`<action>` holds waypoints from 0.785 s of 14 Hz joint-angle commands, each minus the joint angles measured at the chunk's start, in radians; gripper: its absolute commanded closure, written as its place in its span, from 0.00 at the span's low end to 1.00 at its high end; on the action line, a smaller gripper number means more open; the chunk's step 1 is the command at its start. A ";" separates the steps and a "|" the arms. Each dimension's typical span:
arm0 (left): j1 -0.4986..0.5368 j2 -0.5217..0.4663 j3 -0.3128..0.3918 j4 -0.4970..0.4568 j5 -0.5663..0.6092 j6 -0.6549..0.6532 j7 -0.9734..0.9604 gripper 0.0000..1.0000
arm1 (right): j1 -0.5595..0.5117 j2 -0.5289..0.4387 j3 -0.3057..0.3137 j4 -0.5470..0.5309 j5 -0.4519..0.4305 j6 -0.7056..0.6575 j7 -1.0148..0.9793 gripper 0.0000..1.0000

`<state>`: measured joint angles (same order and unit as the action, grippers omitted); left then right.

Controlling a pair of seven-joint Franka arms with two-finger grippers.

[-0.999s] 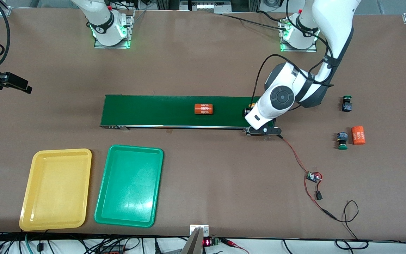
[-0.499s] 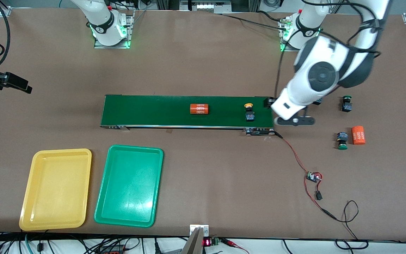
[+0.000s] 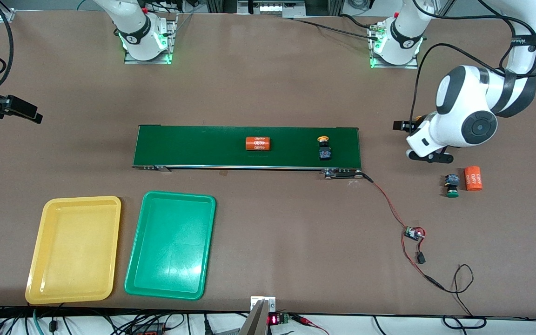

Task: Sort buttons by color to trays
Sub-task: 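Move the left gripper to another orange-capped button and grasp it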

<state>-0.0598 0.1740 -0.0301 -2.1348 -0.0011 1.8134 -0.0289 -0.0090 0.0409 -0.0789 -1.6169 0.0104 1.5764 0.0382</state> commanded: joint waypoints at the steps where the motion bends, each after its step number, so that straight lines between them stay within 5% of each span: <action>1: -0.008 -0.037 0.053 -0.149 0.102 0.126 0.030 0.00 | -0.003 -0.001 0.004 0.006 0.016 -0.010 0.011 0.00; 6: -0.009 0.019 0.062 -0.287 0.205 0.418 0.040 0.00 | -0.002 -0.001 0.004 0.006 0.016 -0.010 0.014 0.00; 11: -0.008 0.057 0.099 -0.322 0.265 0.510 0.047 0.00 | -0.002 -0.001 0.004 0.006 0.016 -0.009 0.014 0.00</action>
<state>-0.0615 0.2103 0.0484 -2.4300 0.2399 2.2608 -0.0009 -0.0089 0.0409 -0.0788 -1.6170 0.0109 1.5764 0.0382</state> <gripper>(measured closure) 0.000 0.000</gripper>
